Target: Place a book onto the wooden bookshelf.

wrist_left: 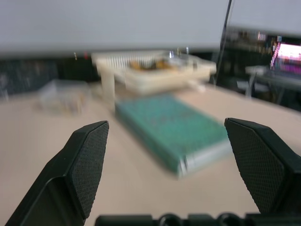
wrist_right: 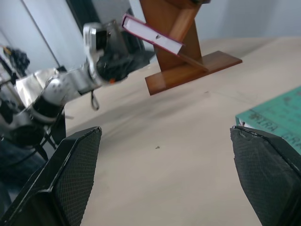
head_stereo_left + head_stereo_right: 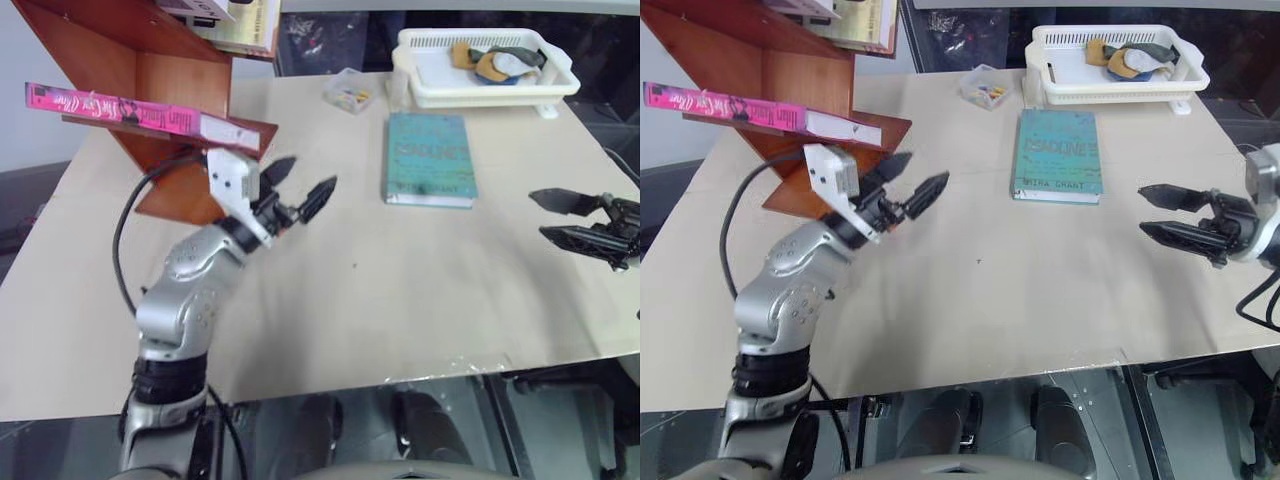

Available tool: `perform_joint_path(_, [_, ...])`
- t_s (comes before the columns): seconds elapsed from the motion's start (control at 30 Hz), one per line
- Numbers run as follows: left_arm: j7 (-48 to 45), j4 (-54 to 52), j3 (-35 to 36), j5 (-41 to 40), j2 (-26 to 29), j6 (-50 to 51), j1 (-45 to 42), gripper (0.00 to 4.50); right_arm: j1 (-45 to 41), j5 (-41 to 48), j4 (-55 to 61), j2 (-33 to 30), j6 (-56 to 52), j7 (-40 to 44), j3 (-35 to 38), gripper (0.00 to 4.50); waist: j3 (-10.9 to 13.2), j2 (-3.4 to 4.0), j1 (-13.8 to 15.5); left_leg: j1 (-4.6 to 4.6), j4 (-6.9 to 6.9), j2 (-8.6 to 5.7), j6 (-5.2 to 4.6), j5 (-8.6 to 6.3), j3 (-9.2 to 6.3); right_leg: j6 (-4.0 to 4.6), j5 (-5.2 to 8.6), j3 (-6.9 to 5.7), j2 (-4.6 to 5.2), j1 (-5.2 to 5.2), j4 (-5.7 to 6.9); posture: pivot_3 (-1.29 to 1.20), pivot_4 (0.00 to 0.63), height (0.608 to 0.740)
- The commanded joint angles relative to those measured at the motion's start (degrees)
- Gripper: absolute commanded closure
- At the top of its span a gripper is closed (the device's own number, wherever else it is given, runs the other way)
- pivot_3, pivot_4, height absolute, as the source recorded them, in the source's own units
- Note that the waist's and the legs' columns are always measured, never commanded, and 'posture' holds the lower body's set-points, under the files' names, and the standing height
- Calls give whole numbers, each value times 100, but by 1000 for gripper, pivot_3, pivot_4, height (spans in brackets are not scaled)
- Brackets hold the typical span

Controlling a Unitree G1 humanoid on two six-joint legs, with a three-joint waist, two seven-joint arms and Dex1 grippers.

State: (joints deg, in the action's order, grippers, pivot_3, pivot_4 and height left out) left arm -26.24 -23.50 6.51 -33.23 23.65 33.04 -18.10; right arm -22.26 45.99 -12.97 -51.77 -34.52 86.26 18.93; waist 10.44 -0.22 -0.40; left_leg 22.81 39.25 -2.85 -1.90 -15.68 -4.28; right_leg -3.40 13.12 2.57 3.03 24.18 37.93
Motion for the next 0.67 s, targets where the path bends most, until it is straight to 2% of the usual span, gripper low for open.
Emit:
perform_joint_path(0.03, [27,-889,187,-298,248,352,616,152,504,6,434,3,72,-110,262,0,-1,-1,8,0,-1,0,0,0,-2,0,0,-1,1,0,-2,0,150,740])
perform_joint_path(0.23, [35,-1590,720,-509,620,587,1942,152,1162,-774,141,-177,911,213,-40,0,-3,3,14,-16,-3,2,-6,-5,-4,2,1,-4,2,-13,-2,0,150,740])
perform_joint_path(0.43, [-47,-2054,1342,-720,683,509,3236,152,1005,-1139,-692,-293,1421,414,-59,0,-4,5,-8,-37,-3,5,-7,-6,-3,3,2,-6,5,-38,-5,0,150,740])
perform_joint_path(0.67, [-69,-2100,1430,-743,650,303,3550,152,650,-1367,-1250,-207,1724,498,-292,0,-5,7,15,-51,-6,7,-8,-7,-4,4,3,-10,5,-57,-12,0,150,740])
